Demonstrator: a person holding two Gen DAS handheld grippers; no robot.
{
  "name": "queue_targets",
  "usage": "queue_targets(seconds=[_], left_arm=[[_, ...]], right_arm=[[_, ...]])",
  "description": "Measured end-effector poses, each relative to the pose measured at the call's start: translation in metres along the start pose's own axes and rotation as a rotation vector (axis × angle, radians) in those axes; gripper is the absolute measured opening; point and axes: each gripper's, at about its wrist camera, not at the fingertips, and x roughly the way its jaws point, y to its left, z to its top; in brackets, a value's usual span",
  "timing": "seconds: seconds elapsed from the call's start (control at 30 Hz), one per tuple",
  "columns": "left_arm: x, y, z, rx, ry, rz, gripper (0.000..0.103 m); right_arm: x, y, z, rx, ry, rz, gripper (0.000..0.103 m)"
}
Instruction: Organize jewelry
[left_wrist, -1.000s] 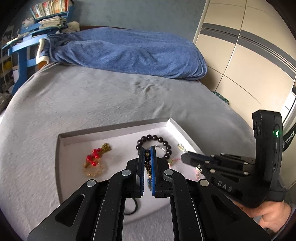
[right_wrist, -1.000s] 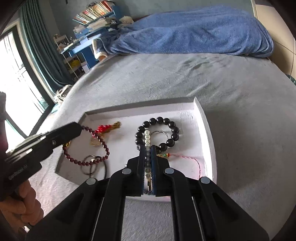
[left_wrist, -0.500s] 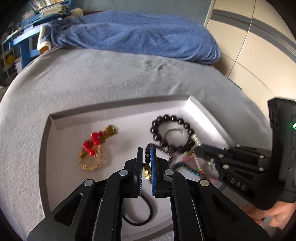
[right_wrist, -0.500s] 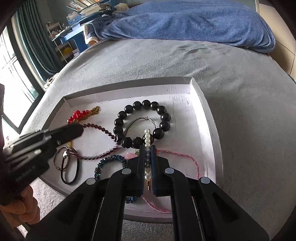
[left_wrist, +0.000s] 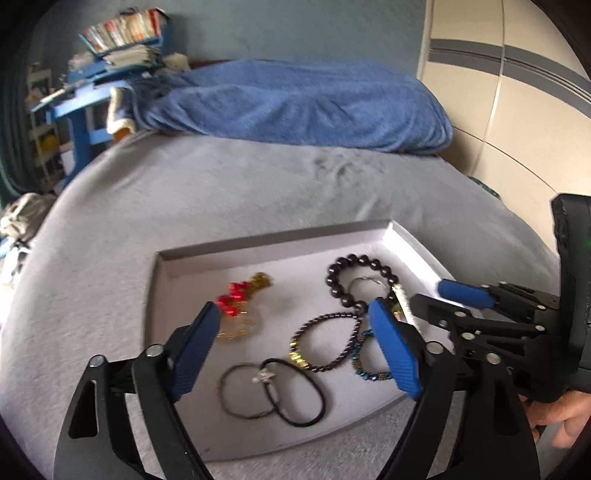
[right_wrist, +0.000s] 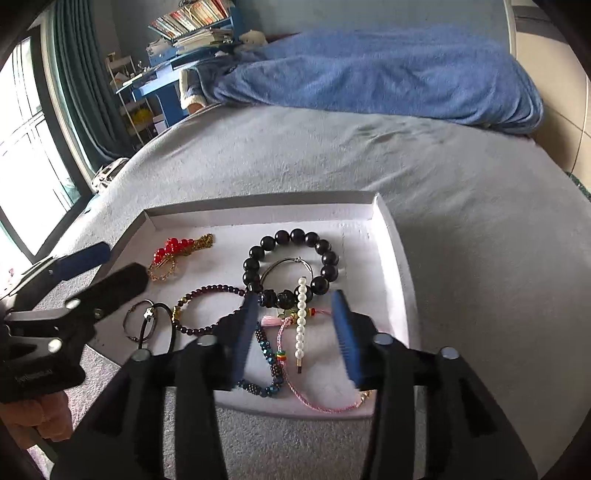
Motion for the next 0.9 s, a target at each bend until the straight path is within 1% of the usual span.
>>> queue_targets(seconds=[0.07, 0.1, 0.13, 0.27, 0.4, 0.47, 0.53, 0.67, 0.77, 0.9], left_arm=[[-0.008, 0.001, -0.002, 0.004, -0.023, 0.029, 0.091], [-0.011, 0.002, -0.003, 0.006, -0.028, 0.039, 0.092], [-0.016, 0.004, -0.004, 0.009, -0.033, 0.057, 0.093], [-0.032, 0.009, -0.014, 0.011, -0.053, 0.108, 0.095], [-0.052, 0.018, -0.032, -0.037, -0.079, 0.163, 0.096], [-0.060, 0.021, -0.043, -0.054, -0.086, 0.184, 0.096], [-0.068, 0.022, -0.051, -0.064, -0.098, 0.204, 0.096], [-0.082, 0.020, -0.068, -0.049, -0.129, 0.240, 0.096], [-0.091, 0.017, -0.082, -0.037, -0.155, 0.251, 0.097], [-0.100, 0.017, -0.096, -0.057, -0.169, 0.257, 0.097]], right_arm=[[-0.008, 0.001, -0.002, 0.005, -0.022, -0.001, 0.052], [-0.010, 0.001, -0.003, 0.006, -0.027, 0.001, 0.058], [-0.015, 0.002, -0.004, 0.004, -0.040, 0.001, 0.060], [-0.031, 0.006, -0.010, -0.014, -0.091, -0.005, 0.078], [-0.044, 0.007, -0.020, -0.017, -0.140, -0.028, 0.092], [-0.051, 0.005, -0.028, 0.004, -0.167, -0.029, 0.095], [-0.057, 0.004, -0.038, 0.020, -0.189, -0.025, 0.096], [-0.068, 0.010, -0.053, 0.024, -0.198, -0.018, 0.097], [-0.075, 0.017, -0.067, 0.000, -0.206, -0.011, 0.097], [-0.080, 0.023, -0.086, -0.027, -0.199, -0.009, 0.097]])
